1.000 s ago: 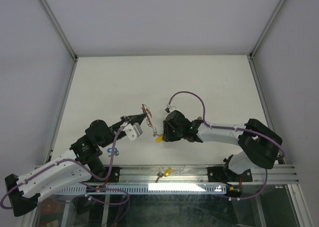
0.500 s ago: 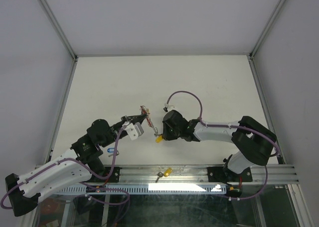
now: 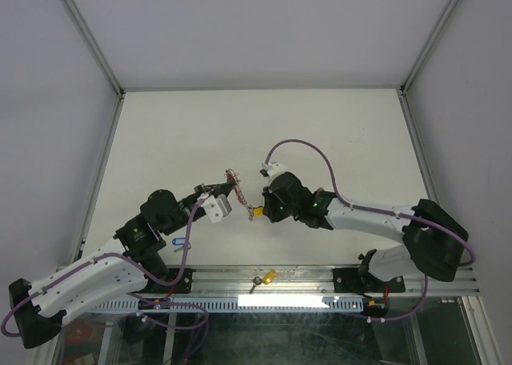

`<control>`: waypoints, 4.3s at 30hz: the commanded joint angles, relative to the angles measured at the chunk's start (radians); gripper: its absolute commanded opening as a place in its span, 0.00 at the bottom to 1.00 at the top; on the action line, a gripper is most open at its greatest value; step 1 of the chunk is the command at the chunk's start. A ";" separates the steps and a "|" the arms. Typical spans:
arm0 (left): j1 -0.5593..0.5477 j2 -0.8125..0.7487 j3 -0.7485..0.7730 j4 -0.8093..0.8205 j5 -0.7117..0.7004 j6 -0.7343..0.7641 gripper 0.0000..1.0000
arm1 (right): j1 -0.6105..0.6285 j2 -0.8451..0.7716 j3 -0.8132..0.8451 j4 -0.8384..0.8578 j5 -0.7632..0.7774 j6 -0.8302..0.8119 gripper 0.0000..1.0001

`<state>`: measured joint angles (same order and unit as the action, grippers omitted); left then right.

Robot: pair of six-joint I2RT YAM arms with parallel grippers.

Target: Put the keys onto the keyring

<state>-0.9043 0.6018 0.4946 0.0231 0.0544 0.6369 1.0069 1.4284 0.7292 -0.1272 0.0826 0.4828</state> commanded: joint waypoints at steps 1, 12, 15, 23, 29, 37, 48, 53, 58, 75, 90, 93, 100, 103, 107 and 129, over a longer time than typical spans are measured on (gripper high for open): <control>0.014 0.004 0.049 0.047 0.024 -0.005 0.00 | 0.007 -0.172 -0.001 0.041 -0.032 -0.305 0.00; 0.026 0.018 0.055 0.039 0.061 -0.007 0.00 | 0.006 -0.282 0.082 -0.213 -0.031 -0.679 0.00; 0.028 0.021 0.057 0.039 0.066 -0.005 0.00 | -0.001 -0.156 0.245 -0.475 -0.130 -0.640 0.00; 0.034 0.027 0.068 0.021 0.084 -0.005 0.00 | -0.036 -0.028 0.321 -0.572 -0.270 -0.560 0.00; 0.037 0.027 0.073 0.021 0.096 -0.006 0.00 | -0.105 -0.150 0.272 -0.417 -0.459 -0.542 0.00; 0.045 0.039 0.077 0.018 0.137 -0.011 0.00 | -0.100 -0.354 0.092 -0.160 -0.355 -0.613 0.00; 0.056 0.042 0.080 0.015 0.132 -0.009 0.00 | -0.085 -0.078 0.196 -0.342 -0.604 -0.557 0.00; 0.062 0.042 0.081 0.015 0.116 -0.005 0.00 | -0.080 -0.016 0.106 -0.181 -0.587 -0.482 0.00; 0.065 0.046 0.082 0.015 0.123 -0.004 0.00 | -0.085 0.059 0.079 -0.139 -0.425 -0.411 0.00; 0.067 0.045 0.082 0.015 0.130 -0.002 0.00 | -0.106 0.075 0.068 -0.151 -0.261 -0.319 0.25; 0.066 0.046 0.082 0.014 0.140 -0.003 0.00 | -0.103 -0.004 -0.056 -0.004 -0.319 -0.099 0.34; 0.067 0.046 0.081 0.015 0.142 -0.003 0.00 | -0.098 0.005 -0.064 0.020 -0.311 -0.079 0.34; 0.068 0.045 0.080 0.015 0.143 -0.004 0.00 | -0.090 0.022 -0.068 0.018 -0.299 -0.079 0.31; 0.068 0.045 0.081 0.015 0.145 -0.003 0.00 | -0.088 0.023 -0.066 0.007 -0.300 -0.089 0.26; 0.067 0.047 0.081 0.015 0.147 -0.005 0.00 | -0.085 0.025 -0.063 0.002 -0.309 -0.103 0.17; 0.071 0.076 0.085 0.035 0.262 0.014 0.00 | -0.080 -0.375 0.045 -0.216 -0.329 -0.585 0.00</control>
<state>-0.8425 0.6804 0.5217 -0.0177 0.2443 0.6388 0.9207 1.1473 0.7033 -0.3088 -0.2432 0.0299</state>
